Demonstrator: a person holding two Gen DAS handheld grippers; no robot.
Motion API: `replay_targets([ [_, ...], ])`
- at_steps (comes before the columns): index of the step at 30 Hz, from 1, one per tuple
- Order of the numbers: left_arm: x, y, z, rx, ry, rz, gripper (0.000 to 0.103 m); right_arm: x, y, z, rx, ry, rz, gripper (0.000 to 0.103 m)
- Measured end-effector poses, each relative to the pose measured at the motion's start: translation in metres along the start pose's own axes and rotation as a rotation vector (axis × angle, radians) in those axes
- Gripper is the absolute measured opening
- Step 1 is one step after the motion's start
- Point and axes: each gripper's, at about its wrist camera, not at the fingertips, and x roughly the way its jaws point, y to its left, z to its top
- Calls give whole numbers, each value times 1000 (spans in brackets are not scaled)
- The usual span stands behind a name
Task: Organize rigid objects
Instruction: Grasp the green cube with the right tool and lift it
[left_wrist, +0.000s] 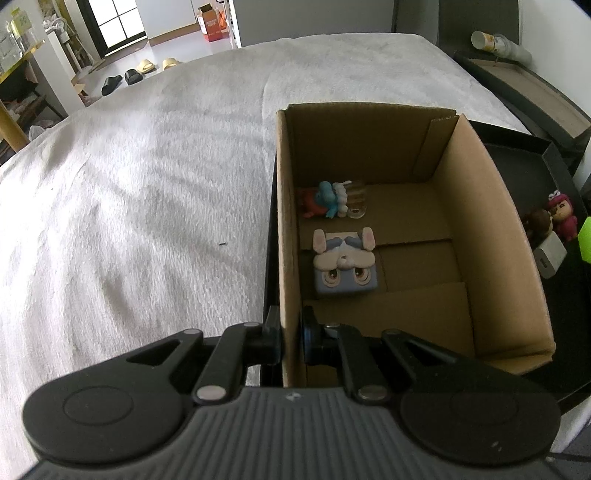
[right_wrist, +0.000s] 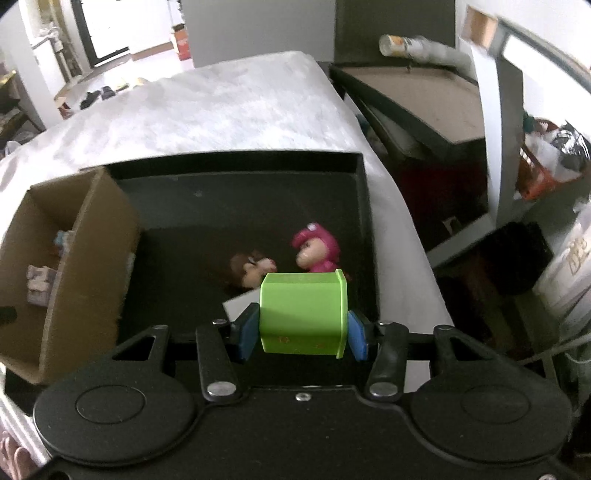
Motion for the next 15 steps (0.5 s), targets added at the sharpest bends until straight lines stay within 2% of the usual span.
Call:
replay_targets([
  [15, 0, 2, 3, -33, -6, 5, 10, -41, 30, 27, -49, -107, 89, 48],
])
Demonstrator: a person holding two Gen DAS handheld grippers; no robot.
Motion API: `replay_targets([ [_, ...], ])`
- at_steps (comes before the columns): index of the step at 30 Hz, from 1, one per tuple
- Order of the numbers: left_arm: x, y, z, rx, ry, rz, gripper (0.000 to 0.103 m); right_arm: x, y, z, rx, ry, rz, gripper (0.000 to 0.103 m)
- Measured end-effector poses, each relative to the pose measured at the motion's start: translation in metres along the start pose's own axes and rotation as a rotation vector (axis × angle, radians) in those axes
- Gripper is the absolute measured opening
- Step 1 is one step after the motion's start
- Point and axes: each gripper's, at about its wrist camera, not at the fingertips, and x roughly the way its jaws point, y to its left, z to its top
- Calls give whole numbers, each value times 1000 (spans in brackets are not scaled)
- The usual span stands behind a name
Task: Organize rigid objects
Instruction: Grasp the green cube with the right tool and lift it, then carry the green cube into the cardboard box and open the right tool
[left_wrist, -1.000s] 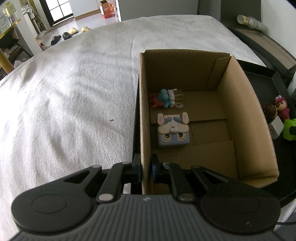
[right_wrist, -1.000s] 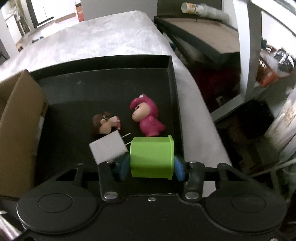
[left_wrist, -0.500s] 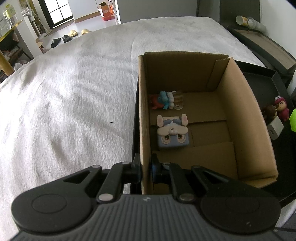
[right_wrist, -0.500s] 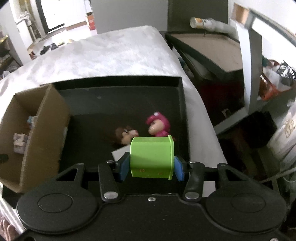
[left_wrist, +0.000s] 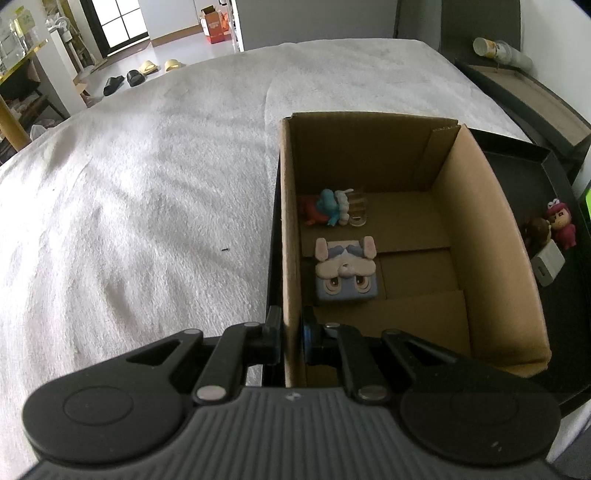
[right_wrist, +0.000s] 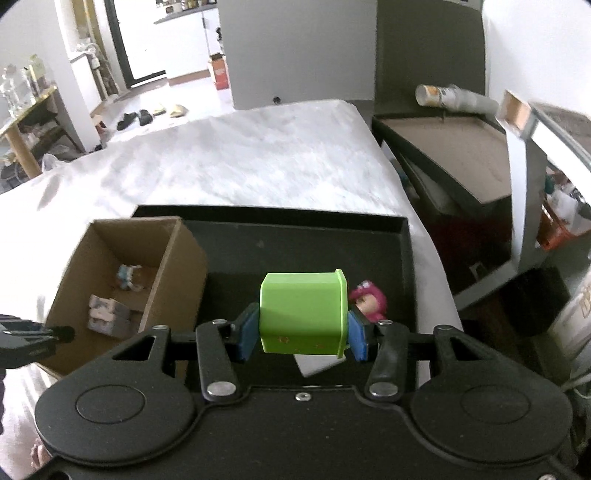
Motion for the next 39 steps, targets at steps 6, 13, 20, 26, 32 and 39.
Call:
replay_targets([
  [6, 0, 1, -1, -1, 1, -2, 10, -5, 13, 8, -9, -22, 27, 48],
  [13, -1, -1, -3, 6, -9, 5, 9, -6, 29, 14, -15, -38, 66, 48],
  [20, -2, -1, -6, 12, -29, 7, 9, -1, 49, 21, -27, -46, 101, 48],
  [26, -2, 3, -7, -18, -30, -8, 8, 5, 69, 25, -40, -40, 146, 48],
  [32, -1, 5, -6, -41, -30, -15, 8, 17, 90, 28, -60, -21, 188, 48],
  [39, -2, 7, -7, -60, -33, -18, 8, 32, 116, 29, -106, -7, 214, 48],
])
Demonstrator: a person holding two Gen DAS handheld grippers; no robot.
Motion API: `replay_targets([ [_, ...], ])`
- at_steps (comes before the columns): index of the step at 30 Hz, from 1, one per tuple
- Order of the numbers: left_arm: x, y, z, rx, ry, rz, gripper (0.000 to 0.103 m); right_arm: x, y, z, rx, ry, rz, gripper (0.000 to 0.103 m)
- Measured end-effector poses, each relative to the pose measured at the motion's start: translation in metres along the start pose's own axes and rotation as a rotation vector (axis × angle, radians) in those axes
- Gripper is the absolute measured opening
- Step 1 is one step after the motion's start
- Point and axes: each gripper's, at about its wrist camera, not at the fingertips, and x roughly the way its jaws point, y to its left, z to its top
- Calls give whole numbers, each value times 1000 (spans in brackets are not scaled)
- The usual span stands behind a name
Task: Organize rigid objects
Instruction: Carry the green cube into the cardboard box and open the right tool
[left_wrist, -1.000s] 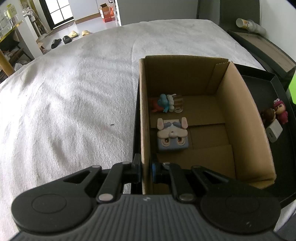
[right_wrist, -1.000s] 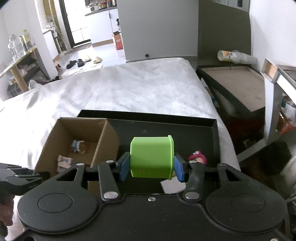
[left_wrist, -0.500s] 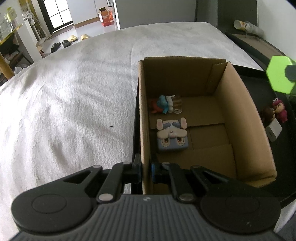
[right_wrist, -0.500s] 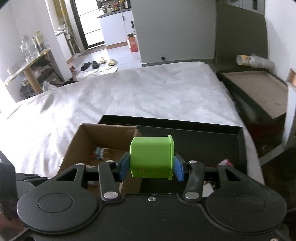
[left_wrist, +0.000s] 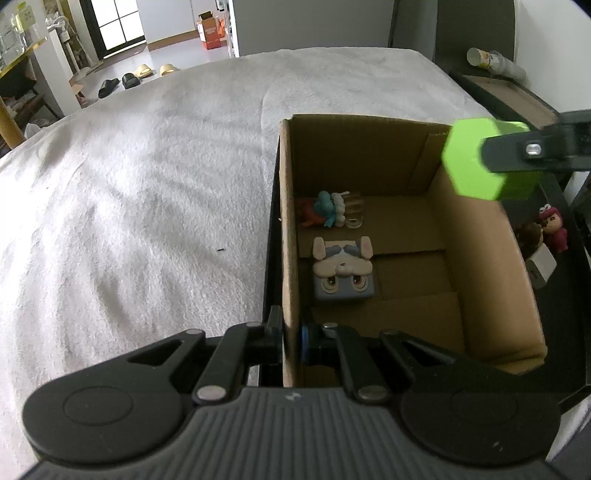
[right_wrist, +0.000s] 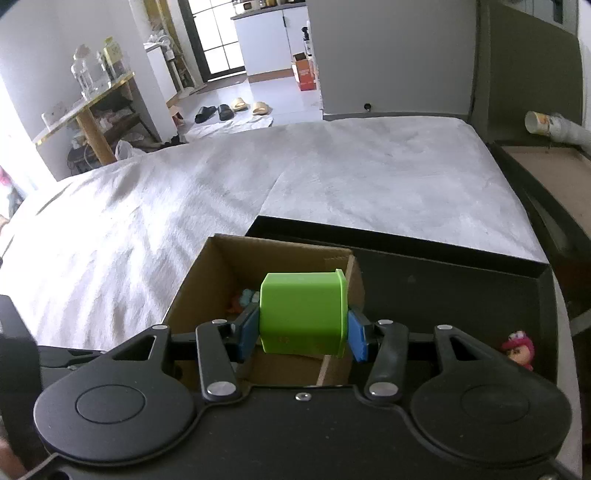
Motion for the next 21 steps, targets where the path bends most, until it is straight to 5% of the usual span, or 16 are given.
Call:
replay_targets([
  [21, 1, 4, 3, -39, 16, -3, 8, 56, 21, -7, -132, 92, -33, 48],
])
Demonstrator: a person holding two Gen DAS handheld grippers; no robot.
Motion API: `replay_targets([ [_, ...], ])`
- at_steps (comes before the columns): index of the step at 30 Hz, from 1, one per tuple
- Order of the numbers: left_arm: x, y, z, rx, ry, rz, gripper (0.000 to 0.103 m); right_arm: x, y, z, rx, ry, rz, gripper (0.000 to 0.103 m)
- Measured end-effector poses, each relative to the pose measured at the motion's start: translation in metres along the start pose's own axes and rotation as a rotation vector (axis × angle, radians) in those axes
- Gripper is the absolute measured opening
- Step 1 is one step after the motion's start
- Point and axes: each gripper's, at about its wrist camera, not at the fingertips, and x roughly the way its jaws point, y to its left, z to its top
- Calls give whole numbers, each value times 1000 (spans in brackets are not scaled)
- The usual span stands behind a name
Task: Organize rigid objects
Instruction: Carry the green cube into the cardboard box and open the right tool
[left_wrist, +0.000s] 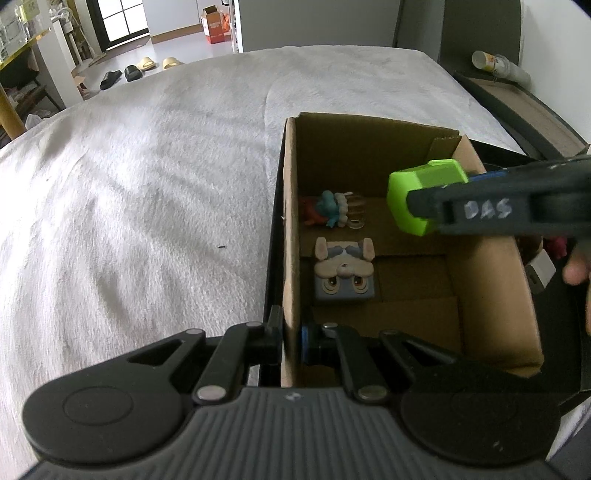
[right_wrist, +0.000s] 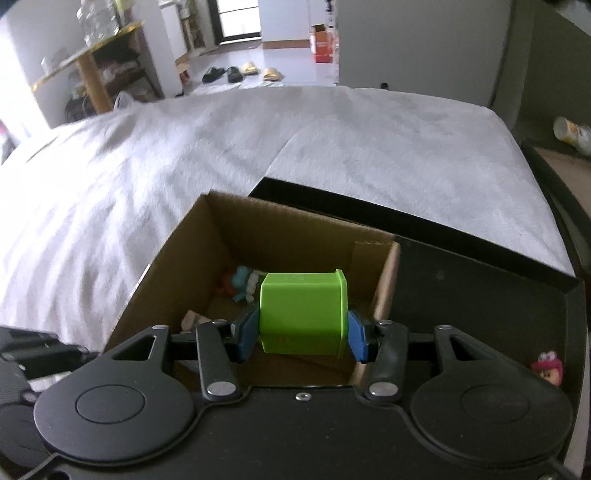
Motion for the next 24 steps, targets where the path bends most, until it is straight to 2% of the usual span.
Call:
replay_targets([
  [10, 1, 1, 1, -11, 5, 5, 8, 18, 19, 1, -140, 23, -61, 48],
  [19, 3, 1, 1, -25, 9, 12, 8, 0, 14, -2, -147, 5, -75, 50],
  [24, 3, 0, 1, -24, 11, 15, 8, -12, 7, 2, -115, 20, -20, 53],
])
